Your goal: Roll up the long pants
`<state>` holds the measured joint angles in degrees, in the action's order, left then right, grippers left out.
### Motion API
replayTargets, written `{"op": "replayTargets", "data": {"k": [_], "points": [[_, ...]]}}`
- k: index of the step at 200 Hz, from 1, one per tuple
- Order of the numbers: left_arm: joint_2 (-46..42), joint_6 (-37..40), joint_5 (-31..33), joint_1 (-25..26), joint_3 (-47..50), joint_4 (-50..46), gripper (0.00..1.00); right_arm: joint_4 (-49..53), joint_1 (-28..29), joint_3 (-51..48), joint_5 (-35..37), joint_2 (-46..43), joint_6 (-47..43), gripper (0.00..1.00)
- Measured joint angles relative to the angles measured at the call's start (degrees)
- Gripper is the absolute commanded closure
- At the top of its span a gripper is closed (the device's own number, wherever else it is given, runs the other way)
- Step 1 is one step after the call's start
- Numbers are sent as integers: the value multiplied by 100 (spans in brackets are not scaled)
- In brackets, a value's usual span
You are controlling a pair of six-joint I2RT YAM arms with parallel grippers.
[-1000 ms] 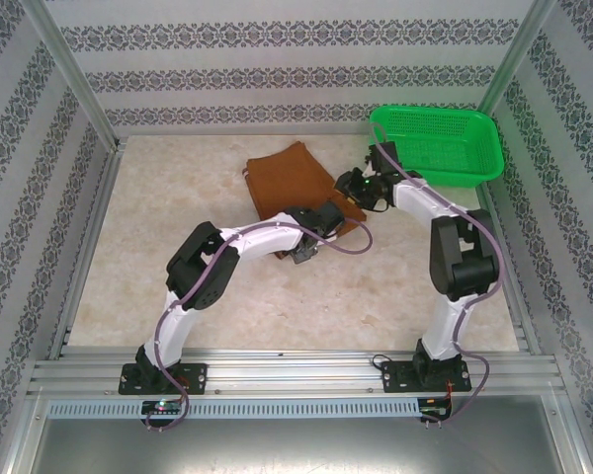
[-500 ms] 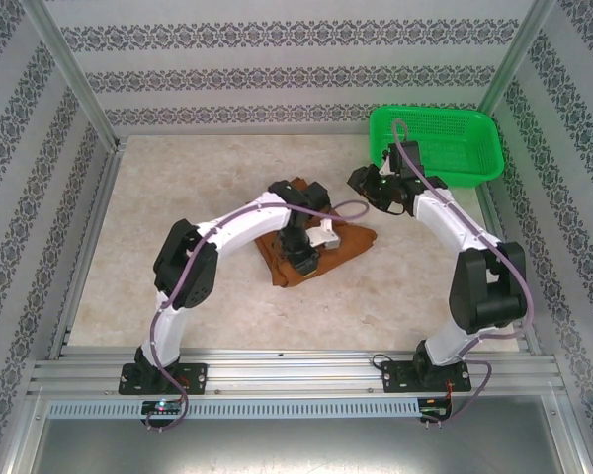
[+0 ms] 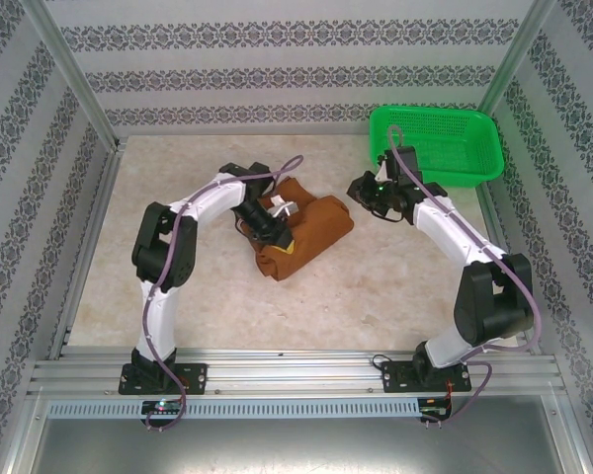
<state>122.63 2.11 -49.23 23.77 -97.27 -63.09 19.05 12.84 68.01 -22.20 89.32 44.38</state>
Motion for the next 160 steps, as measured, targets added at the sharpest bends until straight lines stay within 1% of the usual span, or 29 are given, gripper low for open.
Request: {"op": "replayTargets", "data": {"k": [18,58,85,104,126,128,133,147,149,152,154,156,157,158,159,160], "points": [[376,59,-28,15,-175,-74,100,-4,155,0,-48,52,24,96],[879,151,-424,2,-619,-278,100,-44,450,0,-142,407,26,96],[1115,219,-675,-28,-850,-361,100,-179,634,7,-192,815,31,97],[1191,251,-802,-61,-874,-398,99,-282,739,68,-269,1287,42,98],[1198,254,-791,-79,-872,-380,82,-407,793,227,-365,1853,50,100],[1176,245,-763,-85,-861,-356,79,-420,793,245,-376,1910,52,100],[1143,227,-715,-90,-822,-302,74,-461,796,282,-413,2017,57,100],[811,114,-247,-83,-525,57,66,-581,796,367,-518,2260,92,100],[730,111,-122,-76,-461,133,62,-599,796,374,-535,2277,94,100],[636,70,20,-72,-376,221,49,-627,796,387,-562,2310,103,100],[579,74,105,-66,-339,254,44,-636,796,391,-575,2323,114,100],[487,81,232,-57,-275,332,33,-654,796,400,-595,2341,127,100],[428,70,315,-55,-229,387,26,-656,796,402,-599,2345,129,100],[400,63,356,-55,-205,409,22,-664,796,407,-601,2352,131,100],[369,57,396,-52,-181,431,11,-671,796,409,-603,2354,140,100],[313,48,487,-48,-144,468,6,-673,796,411,-608,2358,142,100]]}}
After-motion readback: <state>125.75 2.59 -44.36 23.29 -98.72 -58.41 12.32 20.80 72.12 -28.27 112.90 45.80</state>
